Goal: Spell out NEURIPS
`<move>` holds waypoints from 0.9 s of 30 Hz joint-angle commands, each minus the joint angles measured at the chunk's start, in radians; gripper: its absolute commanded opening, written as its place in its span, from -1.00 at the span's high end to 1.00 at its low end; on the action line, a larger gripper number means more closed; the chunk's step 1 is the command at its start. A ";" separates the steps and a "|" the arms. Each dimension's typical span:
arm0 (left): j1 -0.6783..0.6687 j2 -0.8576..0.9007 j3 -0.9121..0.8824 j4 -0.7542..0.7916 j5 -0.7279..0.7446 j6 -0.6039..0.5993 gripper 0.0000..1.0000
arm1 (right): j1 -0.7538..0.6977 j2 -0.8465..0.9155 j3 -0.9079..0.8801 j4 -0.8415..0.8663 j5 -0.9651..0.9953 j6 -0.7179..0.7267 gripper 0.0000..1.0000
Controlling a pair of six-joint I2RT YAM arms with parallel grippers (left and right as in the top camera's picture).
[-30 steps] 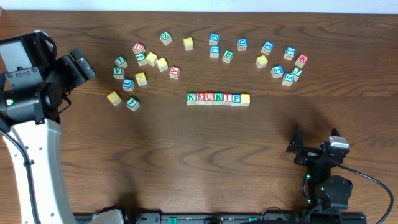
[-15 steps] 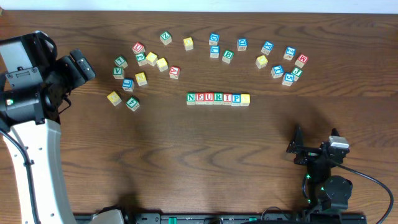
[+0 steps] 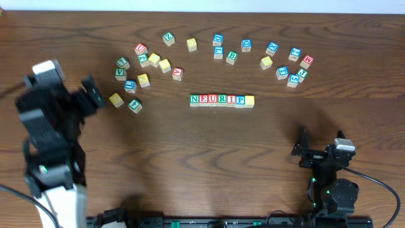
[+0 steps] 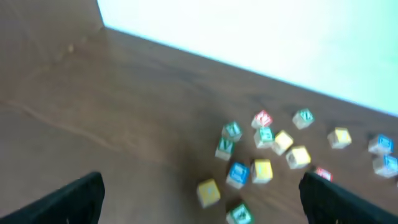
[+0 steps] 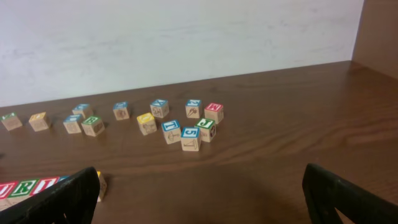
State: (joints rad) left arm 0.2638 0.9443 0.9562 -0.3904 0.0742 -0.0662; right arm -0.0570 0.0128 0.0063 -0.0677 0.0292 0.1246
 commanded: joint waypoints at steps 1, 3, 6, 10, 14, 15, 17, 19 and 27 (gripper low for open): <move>-0.004 -0.155 -0.233 0.112 0.019 0.028 -0.96 | 0.005 -0.006 -0.001 -0.005 -0.006 0.001 -0.98; -0.008 -0.236 -0.334 0.151 0.019 0.029 -0.97 | 0.005 -0.006 -0.001 -0.005 -0.006 0.001 -0.99; -0.008 -0.381 -0.498 0.202 0.018 0.029 -0.97 | 0.005 -0.006 -0.001 -0.005 -0.006 0.001 -0.99; -0.008 -0.526 -0.666 0.281 0.018 0.067 -0.97 | 0.005 -0.006 -0.001 -0.004 -0.006 0.001 -0.98; -0.050 -0.700 -0.831 0.317 0.018 0.159 -0.97 | 0.005 -0.006 -0.001 -0.005 -0.006 0.001 -0.99; -0.064 -0.738 -0.856 0.317 0.018 0.187 -0.97 | 0.005 -0.006 -0.001 -0.005 -0.006 0.001 -0.99; -0.088 -0.800 -0.890 0.317 0.018 0.236 -0.97 | 0.005 -0.006 -0.001 -0.005 -0.006 0.001 -0.99; -0.100 -0.848 -0.912 0.317 0.018 0.272 -0.97 | 0.005 -0.006 -0.001 -0.005 -0.006 0.001 -0.99; -0.099 -0.943 -0.952 0.325 0.002 0.272 -0.97 | 0.005 -0.006 -0.001 -0.005 -0.006 0.001 -0.99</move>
State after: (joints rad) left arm 0.1680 0.0124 0.0345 -0.0540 0.0818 0.1787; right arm -0.0570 0.0120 0.0063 -0.0689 0.0254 0.1246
